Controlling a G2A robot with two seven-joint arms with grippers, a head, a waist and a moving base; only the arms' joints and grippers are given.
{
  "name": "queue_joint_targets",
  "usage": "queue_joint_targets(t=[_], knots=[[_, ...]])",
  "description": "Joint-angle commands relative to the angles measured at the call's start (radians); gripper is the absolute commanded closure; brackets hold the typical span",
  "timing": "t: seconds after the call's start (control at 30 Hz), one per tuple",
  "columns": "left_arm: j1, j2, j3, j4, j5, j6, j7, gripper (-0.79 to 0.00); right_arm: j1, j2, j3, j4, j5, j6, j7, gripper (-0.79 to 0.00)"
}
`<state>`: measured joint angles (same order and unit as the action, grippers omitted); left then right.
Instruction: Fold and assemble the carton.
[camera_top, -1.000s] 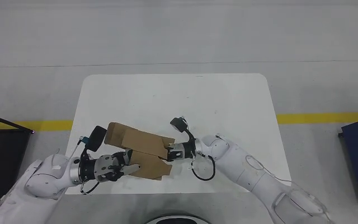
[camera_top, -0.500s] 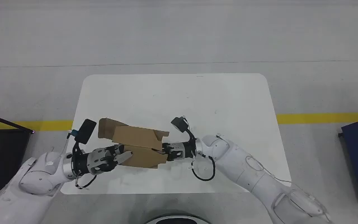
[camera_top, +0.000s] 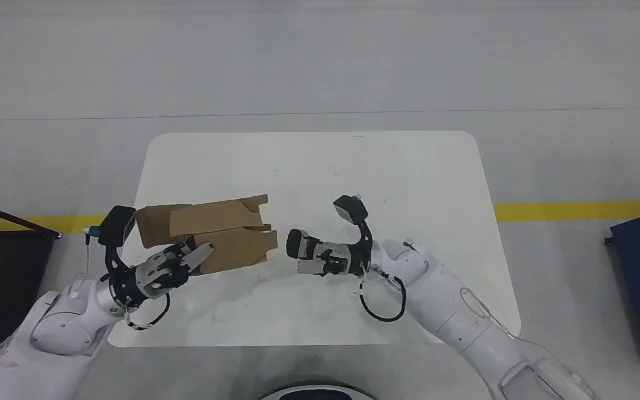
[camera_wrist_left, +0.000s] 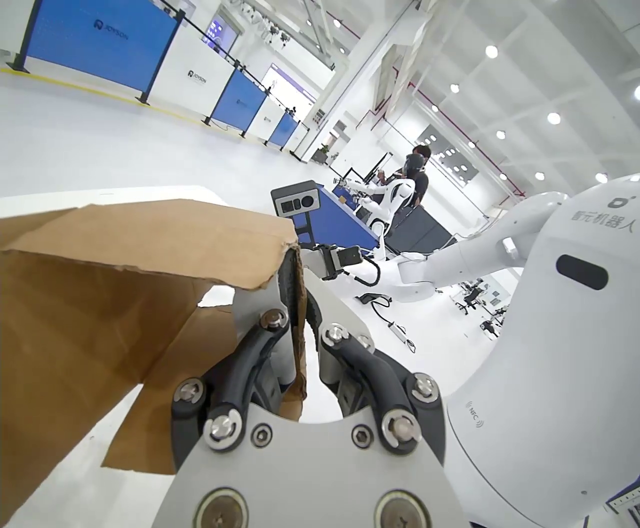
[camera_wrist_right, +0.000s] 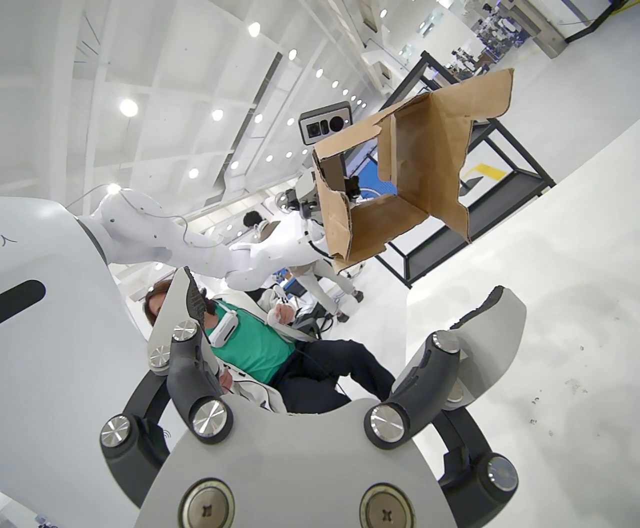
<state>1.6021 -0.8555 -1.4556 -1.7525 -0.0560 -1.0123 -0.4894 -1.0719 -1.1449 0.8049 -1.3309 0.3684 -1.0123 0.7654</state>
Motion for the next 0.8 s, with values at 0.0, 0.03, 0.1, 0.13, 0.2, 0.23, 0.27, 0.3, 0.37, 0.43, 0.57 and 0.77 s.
queue_joint_targets(t=[0.0, 0.03, 0.1, 0.13, 0.2, 0.23, 0.27, 0.3, 0.37, 0.43, 0.57, 0.77], knots=[[0.0, 0.0, 0.0, 0.0, 0.0, 0.0, 0.0, 0.0, 0.0, 0.0, -0.001, 0.0, -0.001, 0.0, 0.0, -0.785], [0.002, -0.001, 0.005, -0.004, 0.002, 0.012, 0.001, 0.0, 0.0, 0.0, -0.001, 0.0, -0.001, 0.0, 0.0, -0.785], [0.02, -0.004, 0.051, -0.02, -0.099, 0.056, 0.005, 0.0, 0.0, 0.0, -0.001, 0.0, -0.001, 0.0, 0.0, -0.785], [0.022, -0.003, 0.072, -0.023, -0.203, 0.1, -0.001, 0.0, -0.005, 0.0, 0.009, -0.011, 0.001, 0.003, -0.021, -0.785], [0.002, 0.006, 0.096, -0.023, -0.416, 0.261, -0.117, 0.0, -0.023, 0.006, 0.049, -0.029, -0.016, 0.0, -0.066, -0.785], [-0.016, 0.011, 0.08, -0.005, -0.463, 0.31, -0.171, 0.0, -0.036, 0.01, 0.075, -0.037, -0.038, 0.0, -0.091, -0.785], [-0.022, 0.013, 0.08, 0.003, -0.52, 0.369, -0.221, 0.0, -0.052, 0.013, 0.101, -0.046, -0.066, 0.0, -0.119, -0.785], [-0.031, 0.016, 0.075, 0.005, -0.568, 0.405, -0.268, 0.0, -0.069, 0.017, 0.128, -0.051, -0.102, 0.0, -0.149, -0.785], [-0.04, 0.019, 0.065, 0.017, -0.637, 0.482, -0.339, 0.0, -0.1, 0.022, 0.181, -0.062, -0.19, 0.002, -0.218, -0.785], [-0.045, 0.019, 0.052, 0.017, -0.697, 0.512, -0.372, 0.0, -0.134, 0.024, 0.221, -0.089, -0.256, 0.0, -0.287, -0.785], [-0.04, 0.02, 0.038, 0.004, -0.82, 0.589, -0.484, 0.0, -0.146, 0.025, 0.233, -0.101, -0.265, 0.0, -0.308, -0.785], [-0.015, 0.02, 0.025, -0.031, -0.842, 0.646, -0.597, 0.0, -0.145, 0.02, 0.216, -0.115, -0.259, 0.044, -0.313, -0.785]])
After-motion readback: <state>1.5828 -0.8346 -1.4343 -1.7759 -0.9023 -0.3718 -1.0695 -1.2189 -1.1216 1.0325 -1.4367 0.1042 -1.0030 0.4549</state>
